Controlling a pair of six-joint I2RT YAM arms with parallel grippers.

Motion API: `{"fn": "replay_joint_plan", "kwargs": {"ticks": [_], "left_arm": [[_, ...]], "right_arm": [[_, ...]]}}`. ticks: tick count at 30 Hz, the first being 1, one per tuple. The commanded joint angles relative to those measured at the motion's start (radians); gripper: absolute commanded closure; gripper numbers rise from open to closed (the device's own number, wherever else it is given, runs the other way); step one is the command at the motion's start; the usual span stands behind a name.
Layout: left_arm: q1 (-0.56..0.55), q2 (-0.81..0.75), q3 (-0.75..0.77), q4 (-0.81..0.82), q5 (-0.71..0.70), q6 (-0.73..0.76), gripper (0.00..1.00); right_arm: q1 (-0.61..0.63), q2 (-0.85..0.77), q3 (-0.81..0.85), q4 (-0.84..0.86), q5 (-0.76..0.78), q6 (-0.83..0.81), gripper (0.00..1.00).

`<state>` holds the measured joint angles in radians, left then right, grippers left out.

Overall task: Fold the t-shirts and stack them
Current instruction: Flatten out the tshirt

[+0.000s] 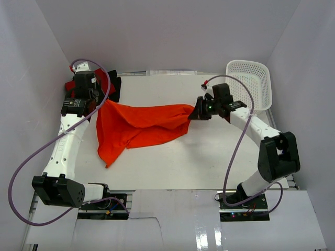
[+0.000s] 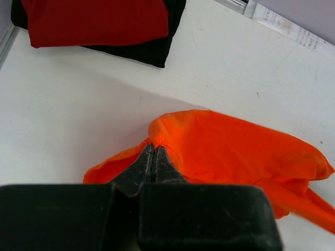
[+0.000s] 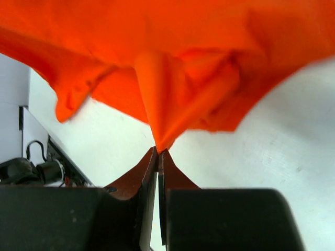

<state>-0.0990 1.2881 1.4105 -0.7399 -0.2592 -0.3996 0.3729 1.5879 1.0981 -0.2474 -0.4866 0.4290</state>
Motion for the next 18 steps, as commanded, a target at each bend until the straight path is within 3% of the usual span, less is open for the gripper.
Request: {"fn": "replay_joint_plan", "kwargs": {"ticks": [1,5,11,14,18], "left_arm": [[0.005,-0.042,-0.007,0.027,0.052,0.011,0.99],[0.005,-0.094,-0.036,0.085,0.155,0.028,1.00],[0.005,-0.261,-0.131,0.175,0.339,0.065,1.00],[0.004,-0.404,-0.209,0.246,0.368,0.073,1.00],[0.004,-0.536,-0.213,0.274,0.376,0.062,1.00]], "right_arm": [[-0.035,-0.121,0.210,-0.172,0.019,-0.122,0.92],[-0.037,-0.208,0.324,-0.207,0.023,-0.193,0.92],[-0.035,-0.451,0.268,-0.136,0.088,-0.274,0.92],[-0.035,-0.590,0.235,-0.082,0.109,-0.306,0.92],[-0.034,-0.709,0.345,-0.128,0.115,-0.323,0.92]]}}
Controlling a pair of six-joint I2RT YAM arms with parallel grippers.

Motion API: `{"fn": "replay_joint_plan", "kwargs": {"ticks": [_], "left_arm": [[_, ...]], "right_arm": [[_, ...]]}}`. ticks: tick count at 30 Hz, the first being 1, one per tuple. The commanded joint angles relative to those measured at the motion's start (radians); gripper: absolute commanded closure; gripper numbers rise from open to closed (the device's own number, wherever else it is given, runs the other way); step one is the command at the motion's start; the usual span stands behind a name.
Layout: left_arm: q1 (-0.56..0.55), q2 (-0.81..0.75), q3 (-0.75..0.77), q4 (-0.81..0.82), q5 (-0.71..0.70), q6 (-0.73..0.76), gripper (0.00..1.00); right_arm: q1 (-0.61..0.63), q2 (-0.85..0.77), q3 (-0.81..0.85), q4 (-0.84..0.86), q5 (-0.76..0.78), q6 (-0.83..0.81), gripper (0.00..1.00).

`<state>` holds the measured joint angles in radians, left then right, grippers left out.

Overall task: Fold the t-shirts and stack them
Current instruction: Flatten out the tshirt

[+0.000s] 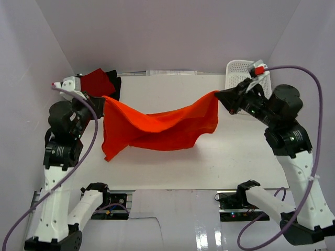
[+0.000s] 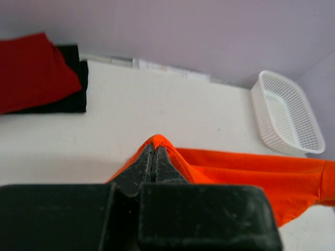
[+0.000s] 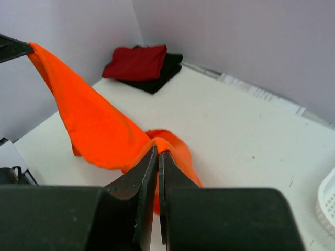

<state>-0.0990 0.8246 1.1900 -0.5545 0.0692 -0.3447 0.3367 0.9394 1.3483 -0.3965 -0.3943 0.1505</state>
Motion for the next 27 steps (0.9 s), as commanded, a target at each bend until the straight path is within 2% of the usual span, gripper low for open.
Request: {"fn": "replay_joint_plan", "kwargs": {"ticks": [1,5,9,14,20,22,27], "left_arm": [[0.004,-0.088,0.017,0.085,0.050,0.001,1.00],[0.004,-0.125,0.060,0.045,0.073,-0.032,1.00],[0.005,-0.182,-0.019,0.074,0.064,-0.103,1.00],[0.005,-0.229,-0.018,0.068,0.077,-0.134,1.00],[0.002,-0.208,0.143,0.059,0.072,-0.143,1.00],[0.001,-0.183,0.221,0.051,0.083,-0.143,1.00],[-0.002,-0.174,0.278,0.051,0.107,-0.165,1.00]], "right_arm": [[0.002,-0.070,0.130,0.006,0.020,-0.046,0.92],[0.002,-0.128,0.270,-0.038,-0.001,-0.055,0.92],[0.001,-0.195,0.333,-0.022,0.040,-0.069,0.92],[-0.004,-0.232,0.445,-0.007,0.057,-0.065,0.92],[-0.028,-0.226,0.563,-0.024,0.037,-0.051,0.92],[-0.033,-0.225,0.572,-0.027,0.031,-0.051,0.92],[-0.042,-0.231,0.554,-0.005,0.012,-0.034,0.92]]}}
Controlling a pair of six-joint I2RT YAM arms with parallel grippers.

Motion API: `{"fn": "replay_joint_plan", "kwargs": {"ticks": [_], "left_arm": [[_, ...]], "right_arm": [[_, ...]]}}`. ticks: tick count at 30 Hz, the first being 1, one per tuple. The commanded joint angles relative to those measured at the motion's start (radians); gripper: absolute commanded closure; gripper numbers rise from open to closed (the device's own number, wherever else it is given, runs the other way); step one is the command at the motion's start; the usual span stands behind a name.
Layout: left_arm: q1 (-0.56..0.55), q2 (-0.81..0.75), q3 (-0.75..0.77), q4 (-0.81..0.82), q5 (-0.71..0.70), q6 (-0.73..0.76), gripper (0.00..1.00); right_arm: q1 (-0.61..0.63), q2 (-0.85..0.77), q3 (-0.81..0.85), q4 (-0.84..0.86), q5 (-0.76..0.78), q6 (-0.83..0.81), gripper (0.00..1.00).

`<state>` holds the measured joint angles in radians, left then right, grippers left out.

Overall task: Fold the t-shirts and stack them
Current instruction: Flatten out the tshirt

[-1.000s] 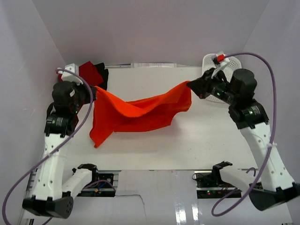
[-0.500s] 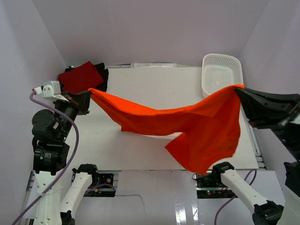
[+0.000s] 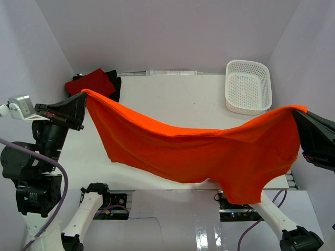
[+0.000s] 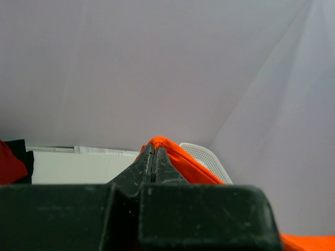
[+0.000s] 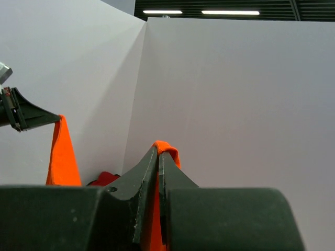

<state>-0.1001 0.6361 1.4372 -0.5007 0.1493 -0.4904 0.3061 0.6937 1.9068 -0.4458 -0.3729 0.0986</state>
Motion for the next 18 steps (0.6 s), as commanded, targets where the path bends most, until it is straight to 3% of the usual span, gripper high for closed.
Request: {"fn": "replay_joint_plan", "kwargs": {"ticks": [1,11,18], "left_arm": [[-0.001,0.013,0.035,-0.002,0.032,-0.023,1.00],[-0.013,-0.009,0.083,-0.024,-0.008,-0.016,1.00],[-0.049,-0.015,0.159,-0.050,-0.074,0.013,1.00]], "right_arm": [[-0.012,0.015,-0.008,0.047,-0.014,0.023,0.92],[-0.048,-0.011,-0.051,0.078,-0.064,0.073,0.92],[-0.053,-0.005,0.017,0.082,-0.064,0.069,0.92]]}}
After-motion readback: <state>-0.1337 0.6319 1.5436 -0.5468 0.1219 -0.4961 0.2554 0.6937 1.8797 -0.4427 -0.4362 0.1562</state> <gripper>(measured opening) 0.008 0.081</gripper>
